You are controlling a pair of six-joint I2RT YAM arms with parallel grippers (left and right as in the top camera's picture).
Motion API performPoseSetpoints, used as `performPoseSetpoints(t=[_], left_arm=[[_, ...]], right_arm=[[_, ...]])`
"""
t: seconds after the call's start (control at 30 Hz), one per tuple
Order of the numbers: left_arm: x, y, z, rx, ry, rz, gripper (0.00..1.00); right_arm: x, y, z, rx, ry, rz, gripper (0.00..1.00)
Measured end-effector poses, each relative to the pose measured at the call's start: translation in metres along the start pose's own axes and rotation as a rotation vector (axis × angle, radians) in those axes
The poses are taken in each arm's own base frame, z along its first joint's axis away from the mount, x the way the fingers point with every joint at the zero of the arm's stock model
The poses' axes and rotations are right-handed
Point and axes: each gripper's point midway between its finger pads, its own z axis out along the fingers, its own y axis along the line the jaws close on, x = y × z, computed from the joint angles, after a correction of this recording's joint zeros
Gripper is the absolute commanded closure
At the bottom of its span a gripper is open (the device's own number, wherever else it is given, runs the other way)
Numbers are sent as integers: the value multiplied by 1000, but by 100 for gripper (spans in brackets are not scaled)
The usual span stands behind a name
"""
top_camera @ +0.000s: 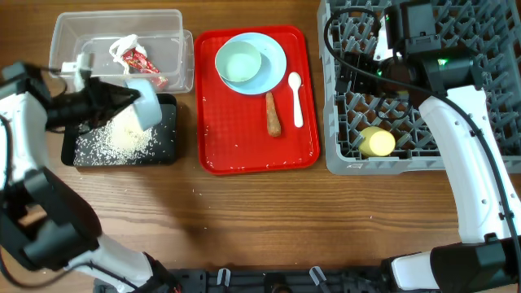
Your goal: Sort waste into correct bins and load items into the dishwasher rack
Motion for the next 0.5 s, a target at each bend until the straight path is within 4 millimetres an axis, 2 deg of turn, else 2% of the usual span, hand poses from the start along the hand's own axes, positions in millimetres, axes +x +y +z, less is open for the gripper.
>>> performPoseSetpoints(t=[0.2,0.5], left_arm=[[-14,18,-8,263,-73,-164,96],[-18,6,-11,374,-89,-255,96]], right_arm=[[0,0,0,0,0,0,0],[0,0,0,0,0,0,0]])
